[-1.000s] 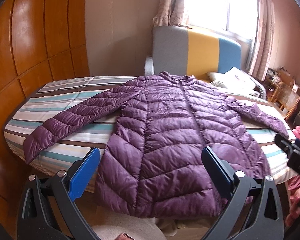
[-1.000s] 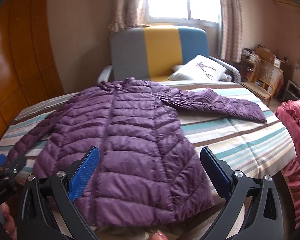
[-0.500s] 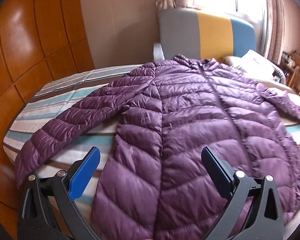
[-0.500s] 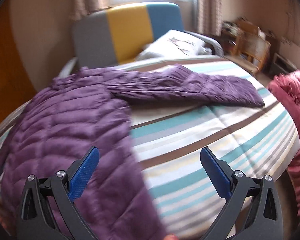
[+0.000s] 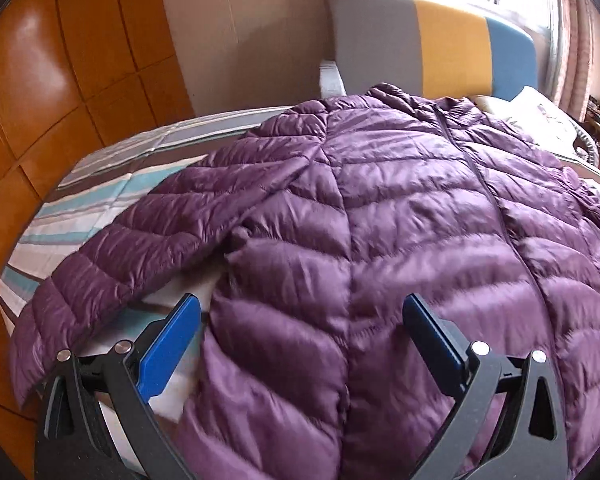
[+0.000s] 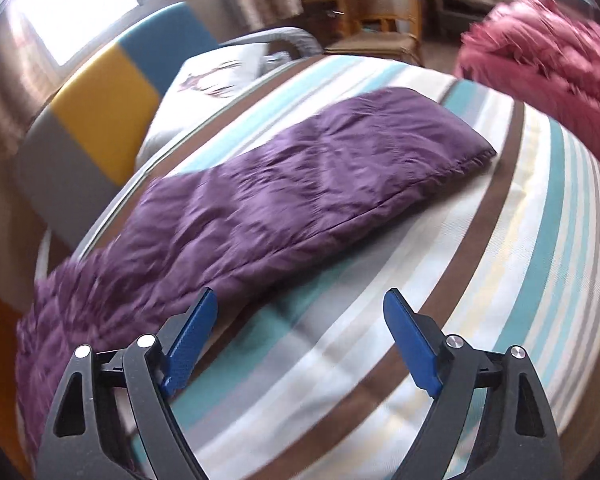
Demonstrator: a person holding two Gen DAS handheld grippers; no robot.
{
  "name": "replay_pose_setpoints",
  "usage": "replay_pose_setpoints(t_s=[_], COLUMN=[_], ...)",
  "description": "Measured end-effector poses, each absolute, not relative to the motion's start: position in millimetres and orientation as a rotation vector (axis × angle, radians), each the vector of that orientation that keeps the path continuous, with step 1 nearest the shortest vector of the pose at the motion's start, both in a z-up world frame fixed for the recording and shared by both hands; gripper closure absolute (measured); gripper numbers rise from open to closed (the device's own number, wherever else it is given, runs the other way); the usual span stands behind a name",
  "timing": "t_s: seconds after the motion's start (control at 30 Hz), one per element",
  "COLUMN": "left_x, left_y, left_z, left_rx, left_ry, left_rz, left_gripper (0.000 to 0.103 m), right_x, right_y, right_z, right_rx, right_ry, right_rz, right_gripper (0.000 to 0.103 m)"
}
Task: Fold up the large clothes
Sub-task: 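Grasp the sleeve cuff of the purple jacket with the right gripper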
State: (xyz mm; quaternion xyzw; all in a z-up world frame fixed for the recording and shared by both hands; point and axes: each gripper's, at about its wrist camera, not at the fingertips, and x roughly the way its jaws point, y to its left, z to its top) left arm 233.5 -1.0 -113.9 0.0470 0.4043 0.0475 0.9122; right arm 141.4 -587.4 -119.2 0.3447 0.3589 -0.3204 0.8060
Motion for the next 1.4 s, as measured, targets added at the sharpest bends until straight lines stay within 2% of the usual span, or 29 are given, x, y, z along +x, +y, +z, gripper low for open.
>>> replay_pose_setpoints(t_s=[0.3,0.43,0.5,0.53,0.57,0.73,1.13,1.4], left_x=[247,247,247,248,248,251,250,248], left_y=[6,10,8,8,8,12,13,9], left_z=[-137,-142,-143,-143,-143,-145,-146,-144], left_rx=[0.088,0.060,0.067,0.069,0.070,0.042,0.035,0.072], left_ry=[0.847,0.859,0.862,0.866,0.867,0.886,0.882,0.865], left_rz=[0.106,0.093,0.095,0.095,0.094,0.077,0.079,0.110], left_gripper=[0.002,0.002,0.002,0.002,0.002,0.002,0.002,0.002], right_x=[150,153,155,157,156,158,181,219], right_y=[-628,-638,-642,-645,-648,-658,-604,-502], right_z=[-131,-135,-137,-138,-140,-143,-84,-51], right_rx=[0.914,0.915,0.904,0.904,0.912,0.936,0.548,0.225], right_ry=[0.644,0.624,0.621,0.624,0.622,0.618,0.583,0.570], right_rz=[-0.810,-0.883,-0.893,-0.894,-0.888,-0.815,-0.720,-0.541], right_gripper=[0.022,0.039,0.053,0.067,0.077,0.093,0.097,0.098])
